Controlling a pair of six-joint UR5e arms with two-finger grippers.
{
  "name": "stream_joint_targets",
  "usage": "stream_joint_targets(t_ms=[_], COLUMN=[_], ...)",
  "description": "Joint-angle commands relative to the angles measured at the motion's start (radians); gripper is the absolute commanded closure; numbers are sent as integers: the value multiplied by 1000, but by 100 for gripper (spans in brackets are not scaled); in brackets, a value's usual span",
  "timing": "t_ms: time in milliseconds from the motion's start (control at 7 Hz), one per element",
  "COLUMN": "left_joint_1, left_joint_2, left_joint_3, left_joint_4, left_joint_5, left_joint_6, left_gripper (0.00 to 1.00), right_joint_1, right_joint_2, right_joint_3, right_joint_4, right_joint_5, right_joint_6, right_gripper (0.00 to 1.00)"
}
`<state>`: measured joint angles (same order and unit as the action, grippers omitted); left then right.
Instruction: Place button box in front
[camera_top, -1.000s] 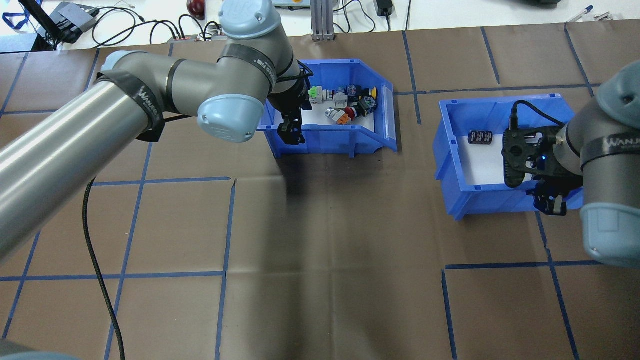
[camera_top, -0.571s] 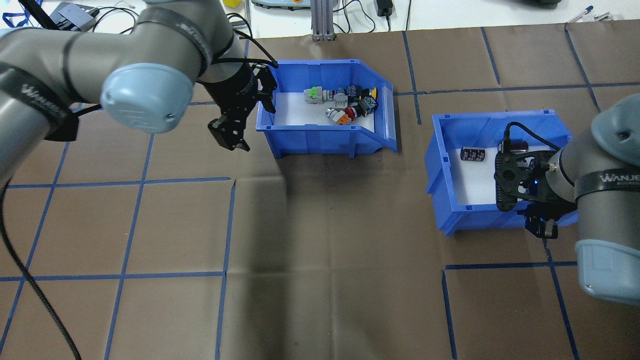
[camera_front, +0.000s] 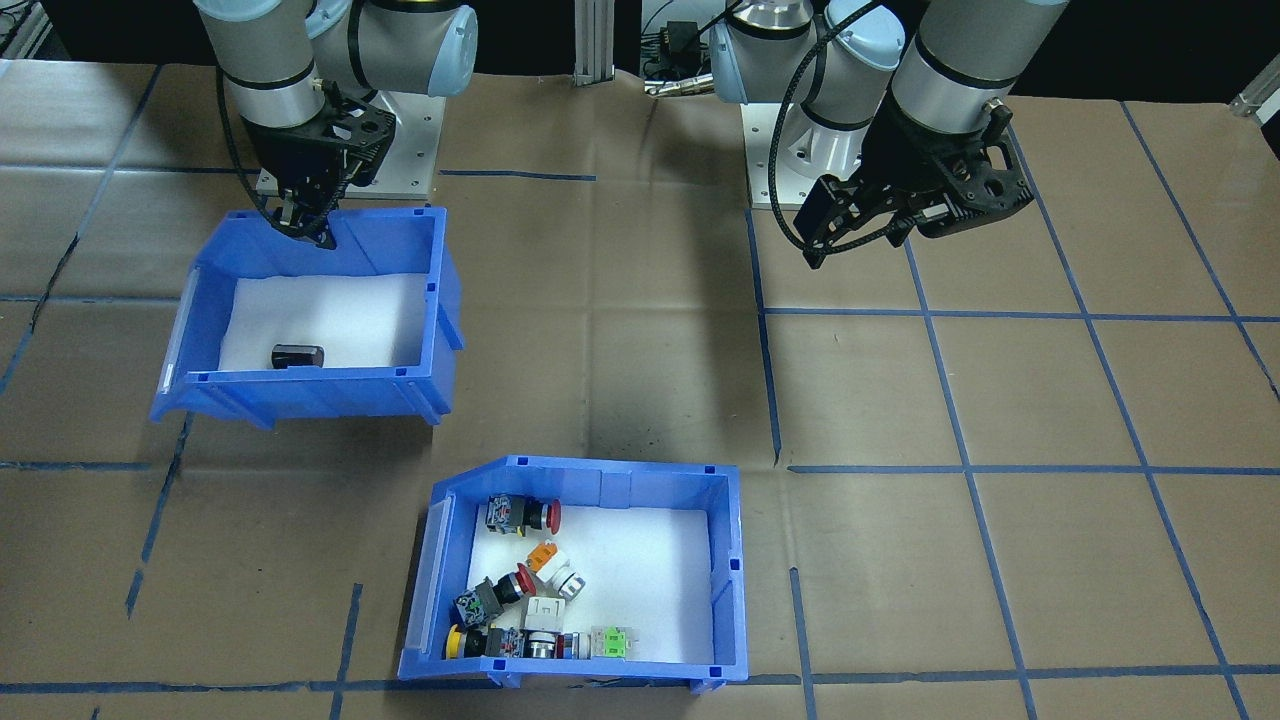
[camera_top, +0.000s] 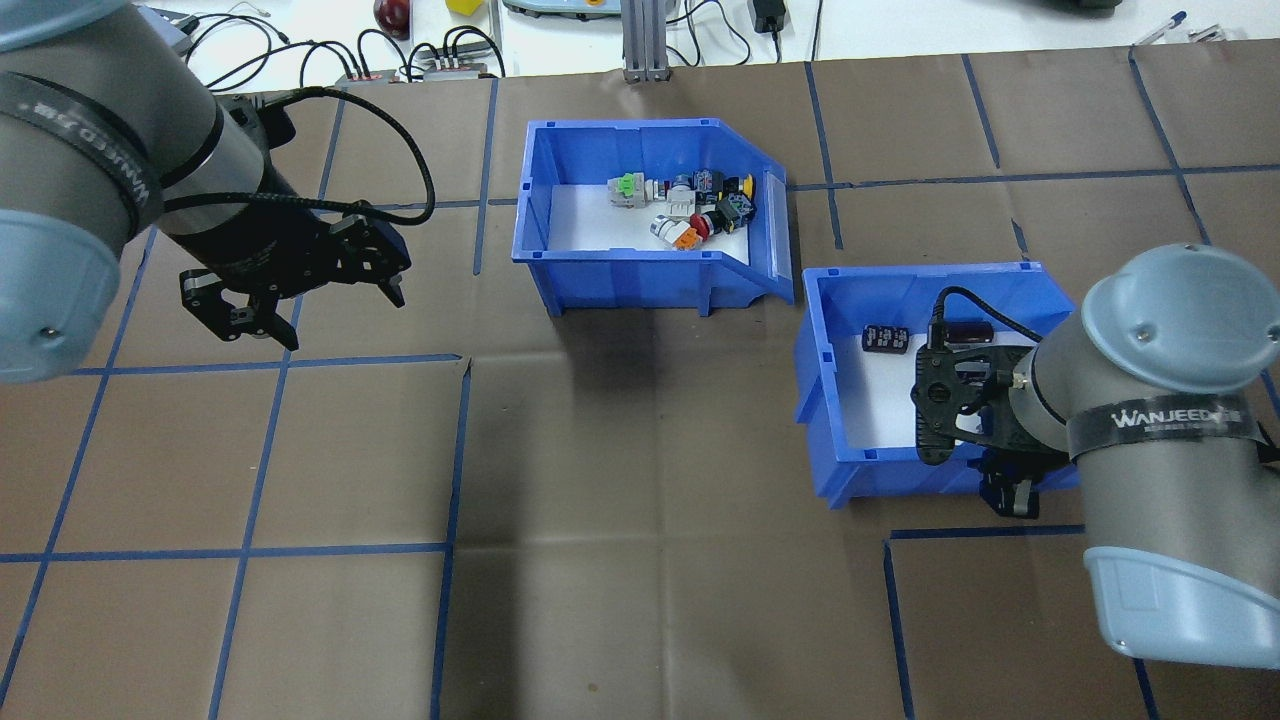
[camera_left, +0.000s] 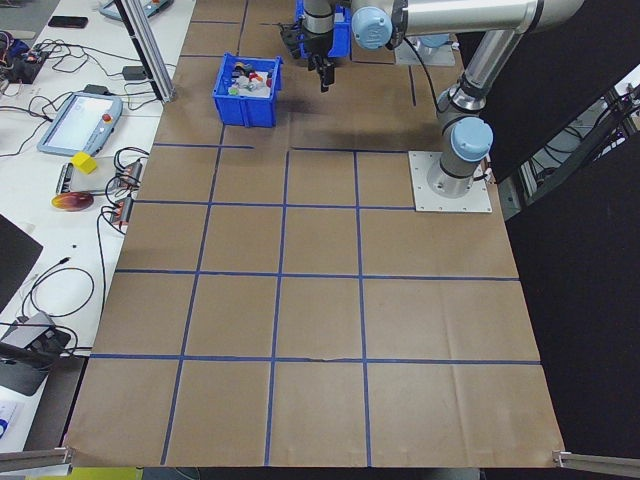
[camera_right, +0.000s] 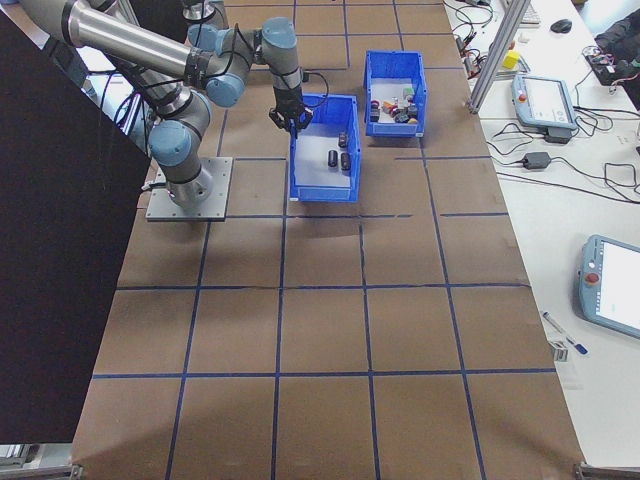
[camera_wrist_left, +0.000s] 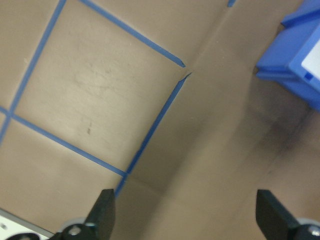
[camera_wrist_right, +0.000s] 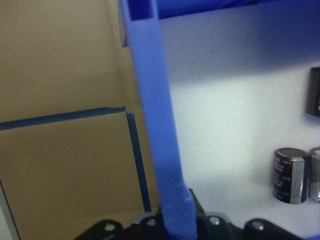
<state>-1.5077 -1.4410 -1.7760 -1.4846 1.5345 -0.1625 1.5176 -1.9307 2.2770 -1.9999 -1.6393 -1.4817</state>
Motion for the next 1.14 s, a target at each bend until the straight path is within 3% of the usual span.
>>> stream_joint_targets(t_ms=[0,143,429,714,1000], left_joint_1=[20,21,20,8,-20], left_joint_2=[36,34,37,50,56], left_joint_3=[-11,6,10,10,32], left_joint_4=[12,12,13,9,-12], left_joint_5=[73,67,43,35,48], left_joint_6=[379,462,443,287,281], left_gripper=[1,1,1,1,1], right_joint_1=[169,232,384,514,597], right_joint_2=[6,27,117,246,326], right_joint_3=[-1,-8,-17,-106,-149], right_joint_4=[-11,-22,-130,-131,-135], right_joint_5=[-2,-2,-14,-46,-94], right_joint_6=[157,216,344,478,538], right_gripper=[93,93,93,93,93])
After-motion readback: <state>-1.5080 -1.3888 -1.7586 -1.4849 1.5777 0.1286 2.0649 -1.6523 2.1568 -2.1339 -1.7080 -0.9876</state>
